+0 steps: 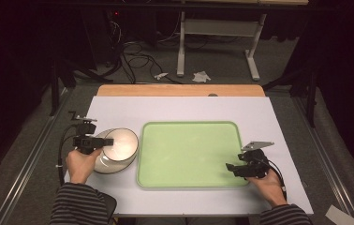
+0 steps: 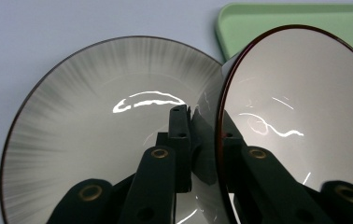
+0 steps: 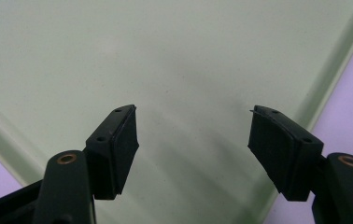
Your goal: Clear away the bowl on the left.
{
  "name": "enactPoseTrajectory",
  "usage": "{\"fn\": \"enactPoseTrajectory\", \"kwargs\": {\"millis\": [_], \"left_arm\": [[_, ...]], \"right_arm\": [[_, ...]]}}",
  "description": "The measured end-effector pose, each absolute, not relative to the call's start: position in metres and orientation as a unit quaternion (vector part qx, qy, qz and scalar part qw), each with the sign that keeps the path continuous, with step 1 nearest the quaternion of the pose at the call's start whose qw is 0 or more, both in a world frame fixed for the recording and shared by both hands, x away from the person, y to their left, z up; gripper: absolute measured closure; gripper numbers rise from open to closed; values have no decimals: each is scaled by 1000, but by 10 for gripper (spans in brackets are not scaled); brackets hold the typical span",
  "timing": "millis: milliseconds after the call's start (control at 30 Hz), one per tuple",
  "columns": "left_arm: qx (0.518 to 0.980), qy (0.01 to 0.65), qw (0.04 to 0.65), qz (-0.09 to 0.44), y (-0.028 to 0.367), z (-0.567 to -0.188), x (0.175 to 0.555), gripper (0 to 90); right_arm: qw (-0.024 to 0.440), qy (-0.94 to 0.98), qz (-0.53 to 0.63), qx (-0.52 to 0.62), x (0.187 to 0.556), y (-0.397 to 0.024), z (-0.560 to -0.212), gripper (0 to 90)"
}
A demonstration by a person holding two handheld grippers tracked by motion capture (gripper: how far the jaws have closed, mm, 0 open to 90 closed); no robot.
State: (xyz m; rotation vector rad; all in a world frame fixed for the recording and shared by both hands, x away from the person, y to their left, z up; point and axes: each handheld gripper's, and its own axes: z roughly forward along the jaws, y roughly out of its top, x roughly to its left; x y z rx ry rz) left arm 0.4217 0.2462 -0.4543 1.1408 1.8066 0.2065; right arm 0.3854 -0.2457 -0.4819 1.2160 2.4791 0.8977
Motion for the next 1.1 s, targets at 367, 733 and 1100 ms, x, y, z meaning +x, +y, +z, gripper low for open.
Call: {"fn": "enactPoseTrajectory", "kwargs": {"millis": [367, 733, 1100], "left_arm": [[492, 710, 499, 66, 222, -440, 419, 814], [532, 685, 495, 45, 189, -436, 423, 814], [584, 648, 489, 26, 135, -427, 435, 815]], "right_arm": [[119, 848, 305, 417, 385, -245, -482, 342], [115, 843, 308, 426, 387, -249, -482, 342], [116, 844, 304, 426, 387, -249, -482, 345]]}}
